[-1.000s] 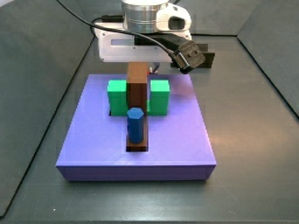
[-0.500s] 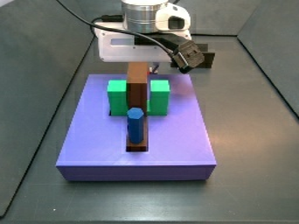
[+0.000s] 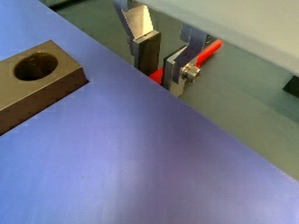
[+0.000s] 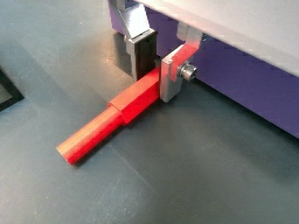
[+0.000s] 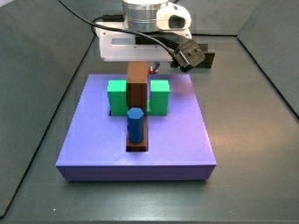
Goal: Pick up the red object. Move up. Place the red object on the fixture. Regrasp the red object. Move to above the board. Insert the red object.
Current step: Pick up the red object, then move up.
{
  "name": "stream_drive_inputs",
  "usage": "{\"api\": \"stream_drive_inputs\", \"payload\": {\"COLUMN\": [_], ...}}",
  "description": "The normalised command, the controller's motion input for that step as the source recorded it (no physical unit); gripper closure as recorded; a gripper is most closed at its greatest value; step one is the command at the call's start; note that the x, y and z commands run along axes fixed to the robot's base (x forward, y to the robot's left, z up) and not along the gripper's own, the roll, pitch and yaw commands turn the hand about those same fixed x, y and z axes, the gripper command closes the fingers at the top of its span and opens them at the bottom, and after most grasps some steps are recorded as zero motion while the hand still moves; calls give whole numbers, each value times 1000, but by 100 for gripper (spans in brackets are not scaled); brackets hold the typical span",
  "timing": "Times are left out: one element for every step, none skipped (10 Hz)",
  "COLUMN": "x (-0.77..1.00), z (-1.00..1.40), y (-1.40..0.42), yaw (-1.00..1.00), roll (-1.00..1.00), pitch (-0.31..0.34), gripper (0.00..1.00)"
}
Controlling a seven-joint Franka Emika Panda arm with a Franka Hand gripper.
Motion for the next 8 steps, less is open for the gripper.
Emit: {"api": "stream_drive_inputs", "payload": {"x": [0,0,0,0,0,0,30,-11], "z": [0,0,0,0,0,833,832,587], "y": [0,0,0,0,0,0,-55,-51], "yaw": [0,0,0,0,0,0,3,9], "roll": [0,0,0,0,0,0,-4,-23], "pitch": [0,0,0,0,0,0,-9,46], "gripper": [100,100,100,100,100,100,100,100]}}
